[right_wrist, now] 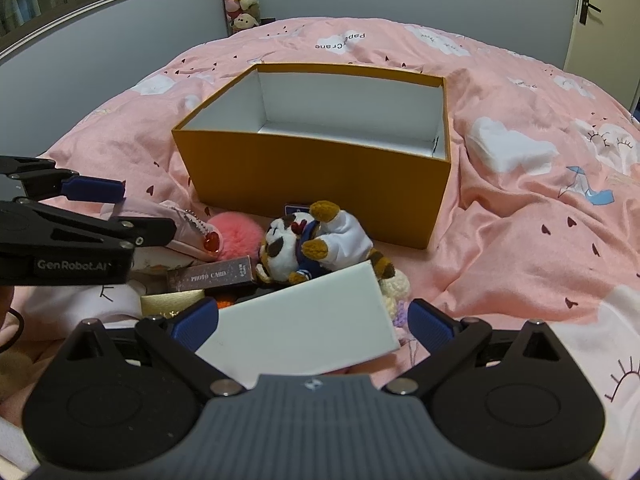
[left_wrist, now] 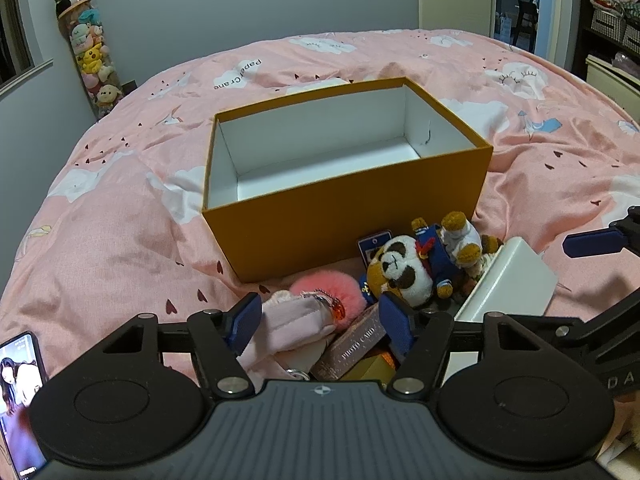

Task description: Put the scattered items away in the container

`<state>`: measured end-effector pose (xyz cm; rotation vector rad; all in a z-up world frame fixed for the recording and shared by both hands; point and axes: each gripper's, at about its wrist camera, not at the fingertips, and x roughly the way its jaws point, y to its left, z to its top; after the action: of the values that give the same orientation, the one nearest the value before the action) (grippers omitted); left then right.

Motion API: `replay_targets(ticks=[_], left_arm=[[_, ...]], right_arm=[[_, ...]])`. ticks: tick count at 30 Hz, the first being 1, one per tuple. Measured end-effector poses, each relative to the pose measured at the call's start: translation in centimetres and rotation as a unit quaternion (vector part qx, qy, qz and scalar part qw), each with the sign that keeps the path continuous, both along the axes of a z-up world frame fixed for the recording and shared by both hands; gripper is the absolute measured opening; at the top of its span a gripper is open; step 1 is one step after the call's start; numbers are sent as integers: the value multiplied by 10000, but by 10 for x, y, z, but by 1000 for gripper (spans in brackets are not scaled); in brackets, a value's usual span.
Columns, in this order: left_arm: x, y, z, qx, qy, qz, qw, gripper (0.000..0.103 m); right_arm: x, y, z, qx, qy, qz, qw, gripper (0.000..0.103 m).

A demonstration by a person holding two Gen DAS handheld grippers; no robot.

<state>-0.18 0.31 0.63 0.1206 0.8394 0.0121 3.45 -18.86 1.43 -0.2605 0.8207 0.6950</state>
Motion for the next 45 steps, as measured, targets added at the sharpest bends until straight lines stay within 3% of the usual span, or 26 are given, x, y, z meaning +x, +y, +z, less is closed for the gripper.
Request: replay_targets(ticks=[7, 14, 22, 28, 32, 34, 38, 45], left_arm=[[12, 19, 10, -210, 28, -82, 9997, 73], [29, 39, 8, -351, 582, -433, 9967, 73], [40, 32, -3, 42, 1057, -1105, 9882, 74], [47, 14, -24, 433, 1432, -1416, 9785, 74], [49, 16, -37, 538, 1596, -1343, 9765, 74], [52, 19, -39, 562, 1628, -1276, 9768, 72], [55, 26, -45, 596, 1675, -1076, 9782, 55], [53, 38, -42, 301, 1613, -825, 9830, 46]], right_arm=[[19, 0, 5, -46, -90, 100, 9999, 88], [49, 20, 8, -314, -158, 752, 9965, 85], [64, 64, -6, -1055, -415, 1982, 9736, 85], [75, 86, -24, -1406, -313, 2406, 9599, 85], [78, 93, -35, -1656, -239, 2584, 9514, 75], [81, 96, -39, -1726, -204, 2619, 9493, 71], [84, 101, -45, -1722, -119, 2611, 9498, 66], [86, 98, -41, -1705, -57, 2598, 9505, 48]])
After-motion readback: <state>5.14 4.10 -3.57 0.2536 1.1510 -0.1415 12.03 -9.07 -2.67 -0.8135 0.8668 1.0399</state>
